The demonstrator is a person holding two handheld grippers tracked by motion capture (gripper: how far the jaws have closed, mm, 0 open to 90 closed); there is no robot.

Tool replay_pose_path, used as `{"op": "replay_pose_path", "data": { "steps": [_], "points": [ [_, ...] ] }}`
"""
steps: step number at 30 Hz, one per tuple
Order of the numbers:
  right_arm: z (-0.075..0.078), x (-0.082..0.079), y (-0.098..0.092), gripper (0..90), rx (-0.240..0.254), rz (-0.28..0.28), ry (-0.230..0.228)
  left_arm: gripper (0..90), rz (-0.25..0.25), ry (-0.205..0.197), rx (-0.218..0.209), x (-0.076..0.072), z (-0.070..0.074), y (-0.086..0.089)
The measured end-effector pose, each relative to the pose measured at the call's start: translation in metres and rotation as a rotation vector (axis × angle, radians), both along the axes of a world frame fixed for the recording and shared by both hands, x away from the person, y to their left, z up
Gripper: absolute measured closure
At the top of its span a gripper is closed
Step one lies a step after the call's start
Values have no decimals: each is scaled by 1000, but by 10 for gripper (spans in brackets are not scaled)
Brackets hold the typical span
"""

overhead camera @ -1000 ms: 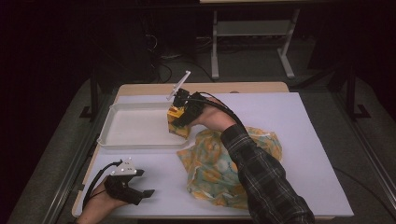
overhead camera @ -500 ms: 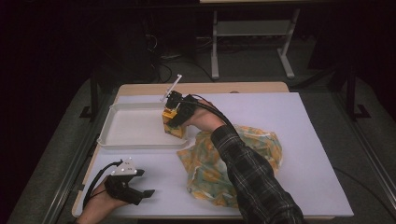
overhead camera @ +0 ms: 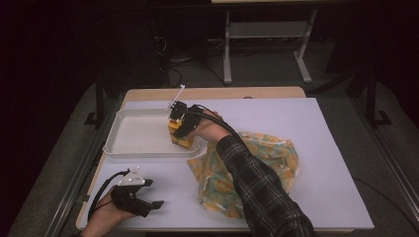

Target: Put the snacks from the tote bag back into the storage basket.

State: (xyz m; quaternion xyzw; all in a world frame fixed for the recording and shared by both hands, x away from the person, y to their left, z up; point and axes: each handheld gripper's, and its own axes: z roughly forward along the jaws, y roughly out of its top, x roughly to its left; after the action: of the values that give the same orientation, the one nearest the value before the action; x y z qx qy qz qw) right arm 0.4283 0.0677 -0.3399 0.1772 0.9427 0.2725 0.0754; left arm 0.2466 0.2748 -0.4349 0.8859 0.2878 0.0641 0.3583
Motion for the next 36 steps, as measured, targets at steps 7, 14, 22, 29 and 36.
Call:
{"op": "replay_pose_path", "data": {
  "steps": [7,14,22,29,36],
  "points": [
    [-8,1,5,542,-11,-7,14,141,-4,2,7,0,0,1],
    [-16,2,7,541,-21,-11,26,141,-7,-1,7,0,0,0],
    [-25,3,10,541,-34,-15,39,141,-5,5,6,0,0,1],
    [-29,4,11,541,-41,-18,40,141,-7,3,4,0,0,0],
    [-32,4,13,541,-43,-18,44,141,-7,4,4,0,0,0]
  ]
}}
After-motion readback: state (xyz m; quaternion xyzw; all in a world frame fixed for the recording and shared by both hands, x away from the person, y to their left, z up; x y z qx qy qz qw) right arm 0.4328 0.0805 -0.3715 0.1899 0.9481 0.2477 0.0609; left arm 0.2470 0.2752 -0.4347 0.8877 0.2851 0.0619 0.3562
